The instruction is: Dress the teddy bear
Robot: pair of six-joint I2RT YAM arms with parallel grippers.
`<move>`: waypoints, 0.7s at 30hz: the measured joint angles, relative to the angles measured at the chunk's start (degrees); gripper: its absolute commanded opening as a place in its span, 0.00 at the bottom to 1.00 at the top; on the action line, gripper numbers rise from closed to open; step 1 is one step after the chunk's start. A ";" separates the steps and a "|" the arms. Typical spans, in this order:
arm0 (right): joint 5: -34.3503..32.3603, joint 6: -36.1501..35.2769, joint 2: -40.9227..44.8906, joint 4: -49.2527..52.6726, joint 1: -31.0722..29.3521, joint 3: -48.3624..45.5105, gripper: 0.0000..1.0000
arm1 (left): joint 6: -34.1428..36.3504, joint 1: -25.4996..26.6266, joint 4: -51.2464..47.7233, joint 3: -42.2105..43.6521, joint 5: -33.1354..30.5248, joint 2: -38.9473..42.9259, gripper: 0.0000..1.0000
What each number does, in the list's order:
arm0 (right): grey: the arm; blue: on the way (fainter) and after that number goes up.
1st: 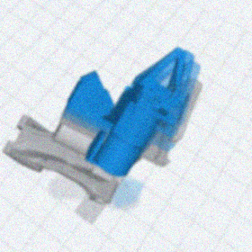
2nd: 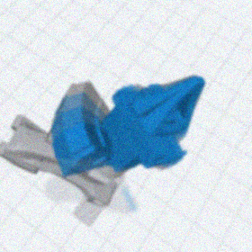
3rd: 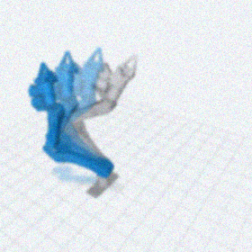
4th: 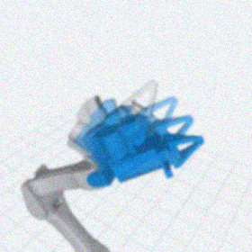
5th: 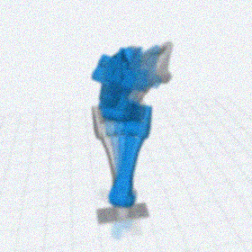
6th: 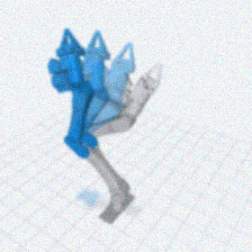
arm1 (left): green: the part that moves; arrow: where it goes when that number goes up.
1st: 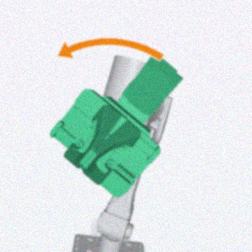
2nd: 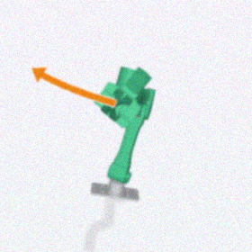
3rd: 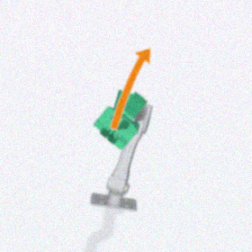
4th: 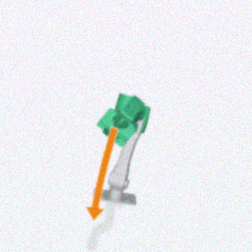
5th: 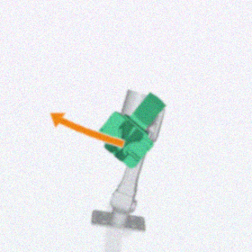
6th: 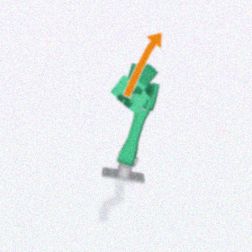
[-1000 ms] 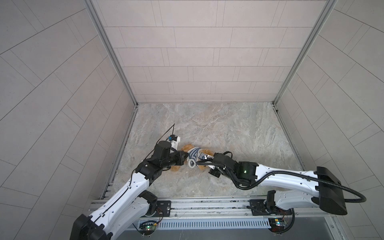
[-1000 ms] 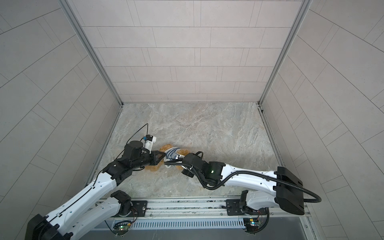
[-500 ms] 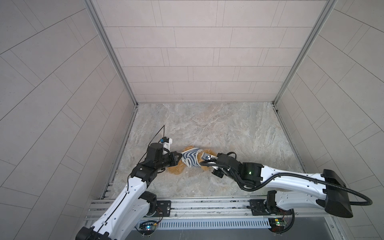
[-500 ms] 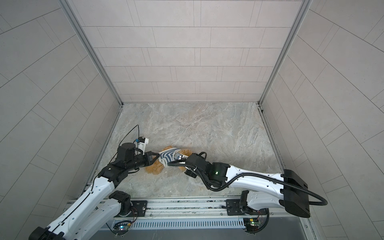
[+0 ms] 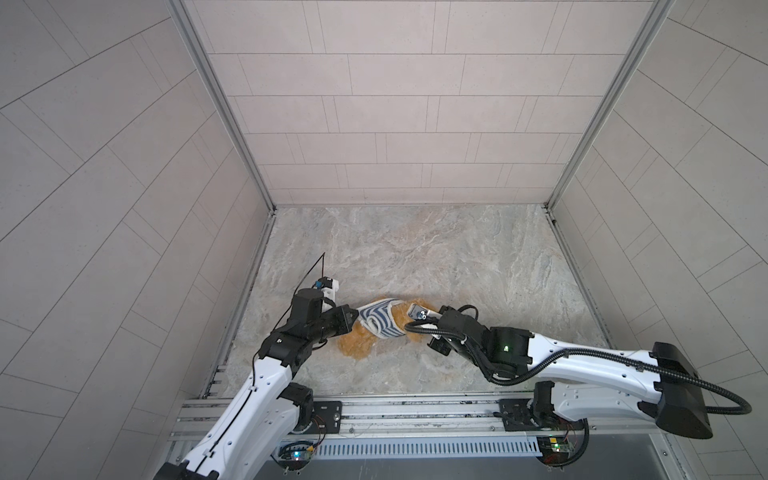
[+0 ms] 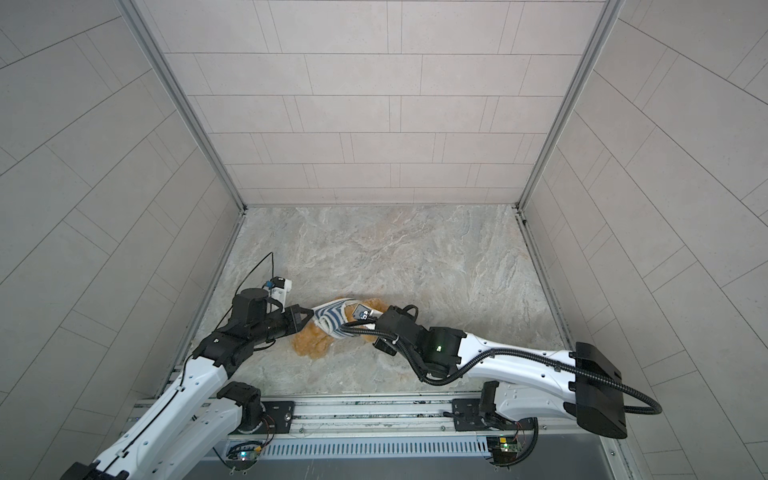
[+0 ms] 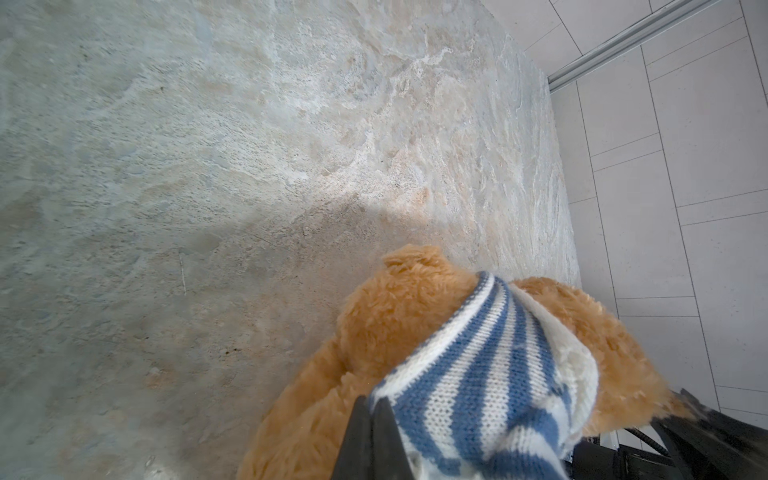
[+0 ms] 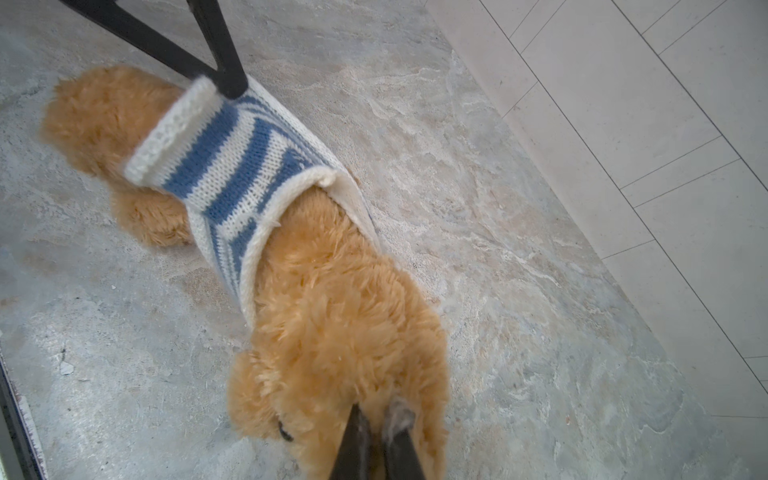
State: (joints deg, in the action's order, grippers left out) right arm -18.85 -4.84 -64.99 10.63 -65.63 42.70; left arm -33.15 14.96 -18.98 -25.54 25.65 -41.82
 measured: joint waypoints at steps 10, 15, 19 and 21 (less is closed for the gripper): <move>-0.96 3.02 3.74 0.20 0.31 -1.92 0.00 | -0.48 0.02 -1.40 0.72 -1.90 2.08 0.00; -0.98 3.98 3.98 0.22 0.48 -1.92 0.00 | -0.46 0.04 -1.53 0.72 -2.56 2.34 0.00; -1.01 4.46 4.07 0.22 0.59 -1.92 0.00 | -0.39 0.07 -1.70 0.72 -2.93 2.75 0.00; -0.92 4.52 4.20 0.24 0.68 -1.92 0.00 | -0.26 0.09 -1.60 0.72 -2.71 2.84 0.00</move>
State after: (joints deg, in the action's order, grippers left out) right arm -19.77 -0.32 -60.80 10.87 -64.95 40.77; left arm -33.41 15.05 -20.58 -24.82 22.94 -38.98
